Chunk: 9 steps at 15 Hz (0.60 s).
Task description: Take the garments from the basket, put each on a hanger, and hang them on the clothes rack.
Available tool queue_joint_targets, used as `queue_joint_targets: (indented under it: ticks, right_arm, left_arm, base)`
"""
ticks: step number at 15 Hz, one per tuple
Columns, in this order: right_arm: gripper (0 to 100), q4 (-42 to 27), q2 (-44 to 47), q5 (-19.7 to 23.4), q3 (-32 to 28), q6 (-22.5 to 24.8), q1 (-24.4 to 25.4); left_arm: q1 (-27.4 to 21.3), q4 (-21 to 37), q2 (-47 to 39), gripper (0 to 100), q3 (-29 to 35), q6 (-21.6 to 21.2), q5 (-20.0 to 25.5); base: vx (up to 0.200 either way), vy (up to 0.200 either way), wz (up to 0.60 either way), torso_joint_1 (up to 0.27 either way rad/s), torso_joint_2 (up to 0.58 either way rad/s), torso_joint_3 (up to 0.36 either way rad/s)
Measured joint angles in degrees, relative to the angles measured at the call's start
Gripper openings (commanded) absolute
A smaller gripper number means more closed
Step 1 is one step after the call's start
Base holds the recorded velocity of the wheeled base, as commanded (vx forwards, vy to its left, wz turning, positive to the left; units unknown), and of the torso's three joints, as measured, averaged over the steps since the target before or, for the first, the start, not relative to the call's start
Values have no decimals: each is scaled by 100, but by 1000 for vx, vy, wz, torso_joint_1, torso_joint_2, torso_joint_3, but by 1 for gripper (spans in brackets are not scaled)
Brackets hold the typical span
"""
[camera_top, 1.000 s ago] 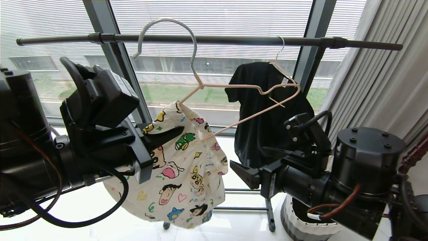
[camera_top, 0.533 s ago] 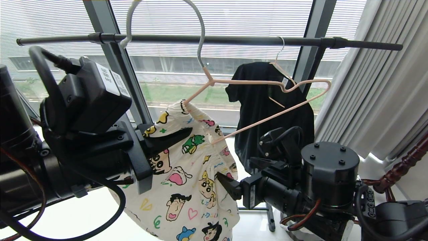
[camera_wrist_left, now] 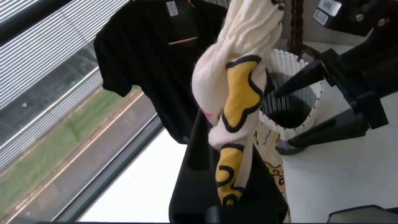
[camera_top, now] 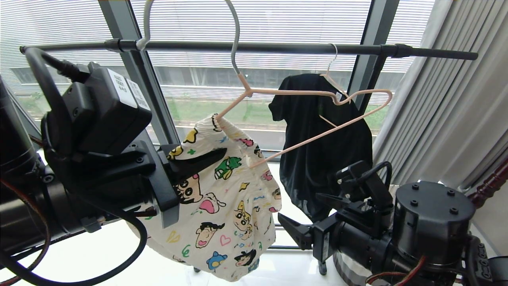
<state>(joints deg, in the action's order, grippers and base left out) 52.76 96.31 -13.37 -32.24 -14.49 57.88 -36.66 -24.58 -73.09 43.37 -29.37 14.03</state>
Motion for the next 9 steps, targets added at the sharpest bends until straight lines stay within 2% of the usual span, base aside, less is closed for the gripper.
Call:
queue_joint_targets:
  ticks: [3,9]
  right_arm:
    - [100,1,-44,7,-132,-1,-105]
    - [100,1,427,-1,-612,46,-96]
  left_arm:
    - [-132,0,5,0,0,2,2]
    - [-372,0,5,0,41,-7,-73]
  base:
    - [0,0,0,0,0,0]
    - [0,0,0,0,0,0]
